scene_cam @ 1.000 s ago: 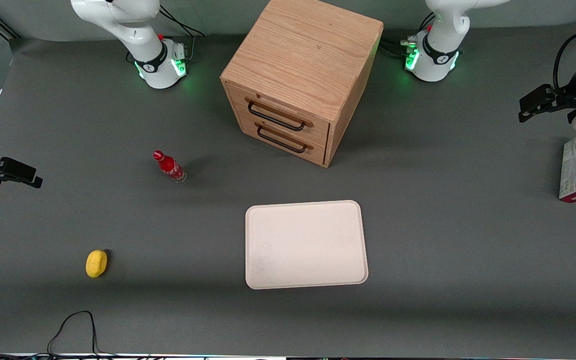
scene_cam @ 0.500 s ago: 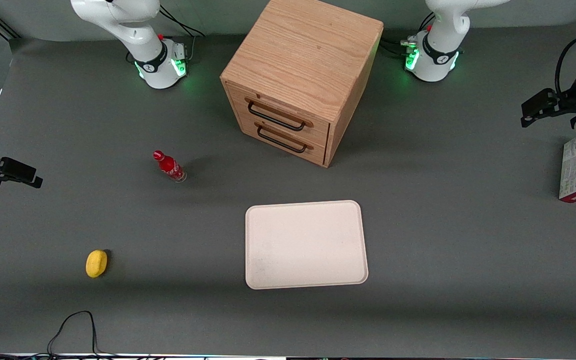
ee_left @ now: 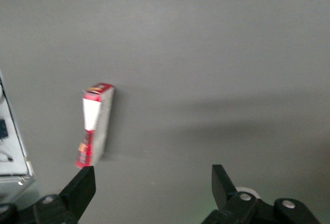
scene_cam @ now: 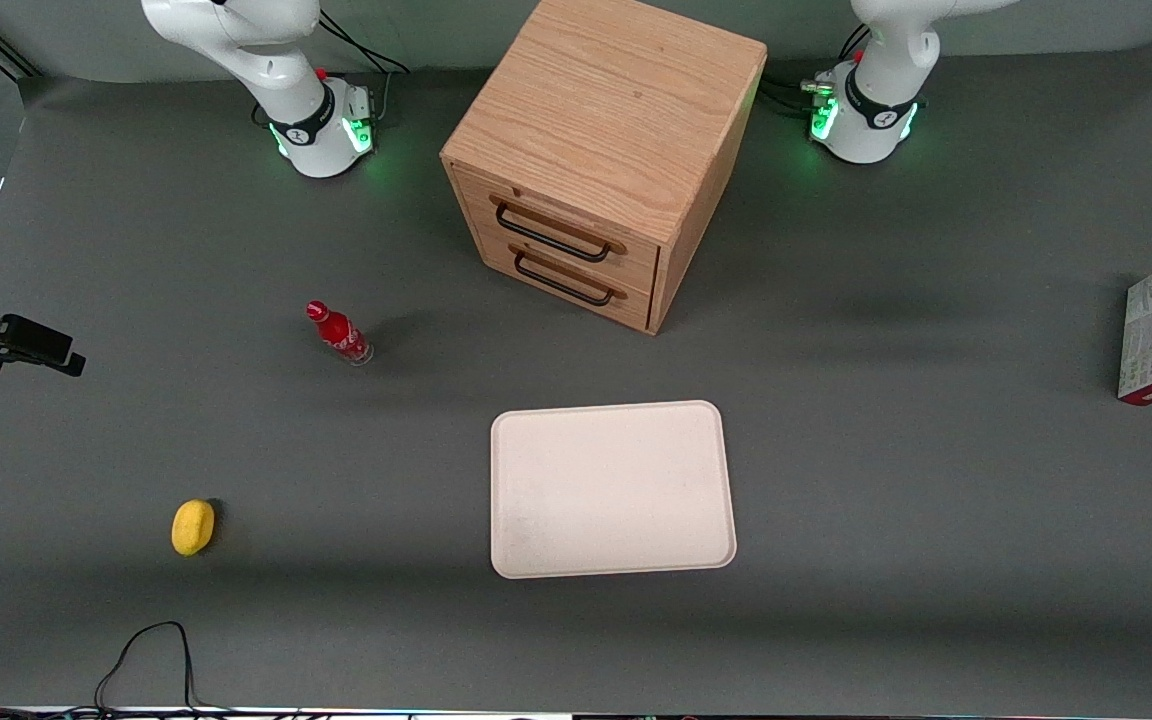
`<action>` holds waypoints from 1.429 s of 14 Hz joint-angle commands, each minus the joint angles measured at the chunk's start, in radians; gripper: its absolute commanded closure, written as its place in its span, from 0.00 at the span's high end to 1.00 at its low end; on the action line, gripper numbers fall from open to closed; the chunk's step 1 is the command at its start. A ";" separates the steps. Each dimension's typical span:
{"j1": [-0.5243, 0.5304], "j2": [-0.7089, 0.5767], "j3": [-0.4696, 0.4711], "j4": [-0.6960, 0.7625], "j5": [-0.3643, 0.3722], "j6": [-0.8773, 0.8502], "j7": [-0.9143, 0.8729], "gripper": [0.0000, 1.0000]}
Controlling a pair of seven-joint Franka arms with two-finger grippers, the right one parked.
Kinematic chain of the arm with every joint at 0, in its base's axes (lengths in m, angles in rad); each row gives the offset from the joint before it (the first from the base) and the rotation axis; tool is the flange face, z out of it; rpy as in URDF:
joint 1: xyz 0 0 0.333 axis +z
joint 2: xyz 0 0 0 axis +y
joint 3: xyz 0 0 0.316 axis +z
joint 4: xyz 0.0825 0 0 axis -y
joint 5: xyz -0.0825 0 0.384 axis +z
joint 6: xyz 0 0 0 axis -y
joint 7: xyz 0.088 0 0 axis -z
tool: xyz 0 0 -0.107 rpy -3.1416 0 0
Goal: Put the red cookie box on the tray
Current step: 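Lower the open left gripper toward the upright red cookie box, then close the left gripper on the cookie box and lift it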
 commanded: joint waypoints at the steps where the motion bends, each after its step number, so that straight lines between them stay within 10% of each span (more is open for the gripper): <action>1: 0.010 0.076 0.108 -0.001 0.017 0.117 0.251 1.00; 20: 0.153 0.348 0.262 -0.477 -0.293 0.904 0.793 0.97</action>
